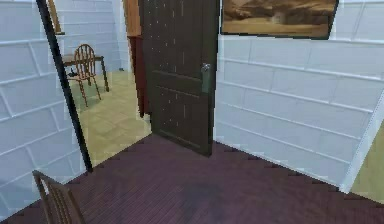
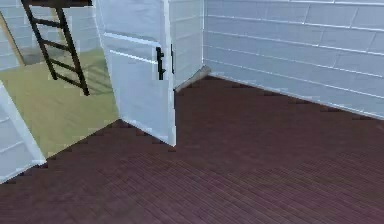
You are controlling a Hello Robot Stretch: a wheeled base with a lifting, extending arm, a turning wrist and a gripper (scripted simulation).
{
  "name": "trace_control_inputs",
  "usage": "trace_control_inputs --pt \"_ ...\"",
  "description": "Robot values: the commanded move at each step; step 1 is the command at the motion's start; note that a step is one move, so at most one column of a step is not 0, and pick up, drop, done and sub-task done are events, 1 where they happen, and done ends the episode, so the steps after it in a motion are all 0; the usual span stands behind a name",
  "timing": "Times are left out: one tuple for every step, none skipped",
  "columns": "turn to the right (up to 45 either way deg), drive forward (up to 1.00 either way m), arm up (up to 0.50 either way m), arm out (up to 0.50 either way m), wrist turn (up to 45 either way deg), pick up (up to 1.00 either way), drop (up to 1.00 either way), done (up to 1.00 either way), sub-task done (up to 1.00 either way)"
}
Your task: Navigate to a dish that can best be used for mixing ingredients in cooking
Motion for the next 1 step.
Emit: trace_control_inputs --pt "0.0 0.85 0.00 0.00 0.0 0.00 0.00 0.00 0.00"
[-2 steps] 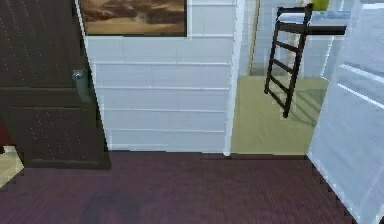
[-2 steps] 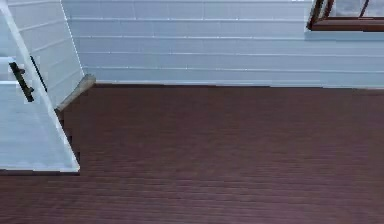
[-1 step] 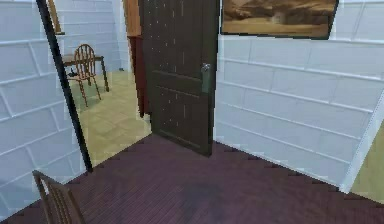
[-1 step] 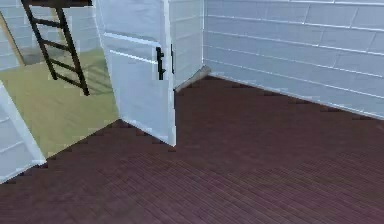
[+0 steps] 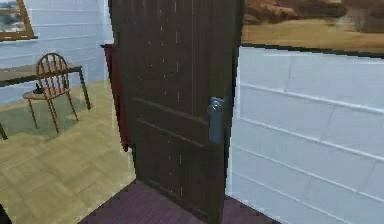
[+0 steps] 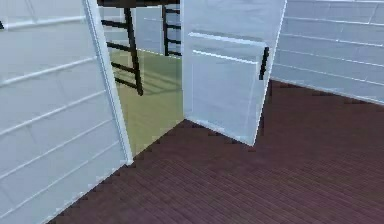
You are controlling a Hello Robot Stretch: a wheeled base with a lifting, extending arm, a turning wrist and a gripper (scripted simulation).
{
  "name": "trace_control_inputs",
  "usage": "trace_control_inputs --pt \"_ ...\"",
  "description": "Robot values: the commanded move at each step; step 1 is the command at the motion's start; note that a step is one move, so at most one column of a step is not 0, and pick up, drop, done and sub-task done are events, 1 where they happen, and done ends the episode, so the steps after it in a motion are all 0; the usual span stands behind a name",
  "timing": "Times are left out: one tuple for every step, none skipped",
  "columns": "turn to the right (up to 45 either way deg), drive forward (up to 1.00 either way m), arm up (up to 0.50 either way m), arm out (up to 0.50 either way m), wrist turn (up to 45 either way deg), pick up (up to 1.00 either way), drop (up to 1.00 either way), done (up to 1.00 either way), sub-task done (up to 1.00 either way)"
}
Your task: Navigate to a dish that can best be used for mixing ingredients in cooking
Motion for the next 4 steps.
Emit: trace_control_inputs --pt "-33.0 0.00 0.00 0.00 0.0 0.00 0.00 0.00 0.00" --pt "0.0 0.90 0.00 0.00 0.0 0.00 0.00 0.00 0.00" --pt "18.0 0.00 0.00 0.00 0.0 0.00 0.00 0.00 0.00" --pt "0.0 0.40 0.00 0.00 0.0 0.00 0.00 0.00 0.00"
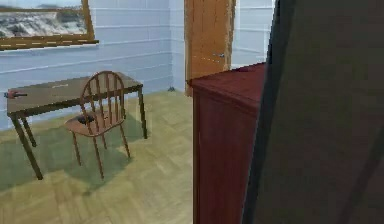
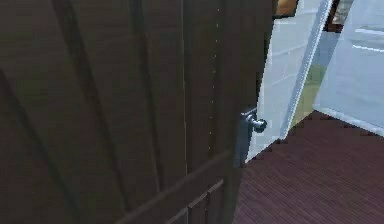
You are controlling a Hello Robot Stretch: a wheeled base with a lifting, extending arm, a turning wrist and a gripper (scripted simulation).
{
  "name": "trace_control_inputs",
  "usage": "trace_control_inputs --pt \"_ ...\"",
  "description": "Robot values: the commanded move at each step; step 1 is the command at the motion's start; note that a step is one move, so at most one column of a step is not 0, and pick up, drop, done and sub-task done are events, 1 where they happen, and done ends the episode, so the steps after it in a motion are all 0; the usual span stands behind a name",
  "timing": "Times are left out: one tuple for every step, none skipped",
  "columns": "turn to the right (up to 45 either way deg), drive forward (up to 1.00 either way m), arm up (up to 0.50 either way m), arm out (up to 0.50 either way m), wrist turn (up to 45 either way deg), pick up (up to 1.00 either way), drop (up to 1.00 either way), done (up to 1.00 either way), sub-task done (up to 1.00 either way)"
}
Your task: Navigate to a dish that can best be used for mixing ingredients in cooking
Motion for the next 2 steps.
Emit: trace_control_inputs --pt "-36.0 0.00 0.00 0.00 0.0 0.00 0.00 0.00 0.00" --pt "0.0 0.75 0.00 0.00 0.0 0.00 0.00 0.00 0.00"
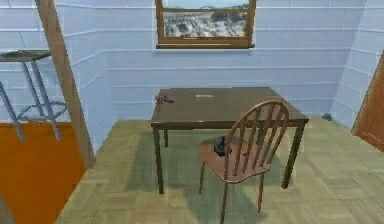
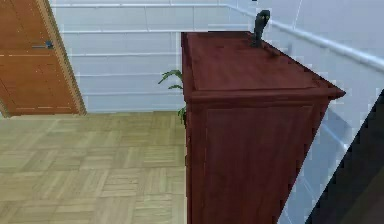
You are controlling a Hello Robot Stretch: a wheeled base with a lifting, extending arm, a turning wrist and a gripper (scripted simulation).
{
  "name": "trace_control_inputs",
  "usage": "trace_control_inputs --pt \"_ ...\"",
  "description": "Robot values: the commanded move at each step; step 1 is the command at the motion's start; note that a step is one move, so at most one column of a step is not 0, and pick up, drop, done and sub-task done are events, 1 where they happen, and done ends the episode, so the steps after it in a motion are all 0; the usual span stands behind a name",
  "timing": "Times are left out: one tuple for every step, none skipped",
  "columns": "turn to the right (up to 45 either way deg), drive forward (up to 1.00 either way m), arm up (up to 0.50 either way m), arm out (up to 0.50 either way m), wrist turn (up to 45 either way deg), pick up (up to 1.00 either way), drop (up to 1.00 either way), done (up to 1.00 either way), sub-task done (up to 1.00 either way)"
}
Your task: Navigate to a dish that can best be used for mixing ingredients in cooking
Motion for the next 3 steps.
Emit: trace_control_inputs --pt "-24.0 0.00 0.00 0.00 0.0 0.00 0.00 0.00 0.00" --pt "0.0 0.65 0.00 0.00 0.0 0.00 0.00 0.00 0.00" --pt "-9.0 0.00 0.00 0.00 0.0 0.00 0.00 0.00 0.00"
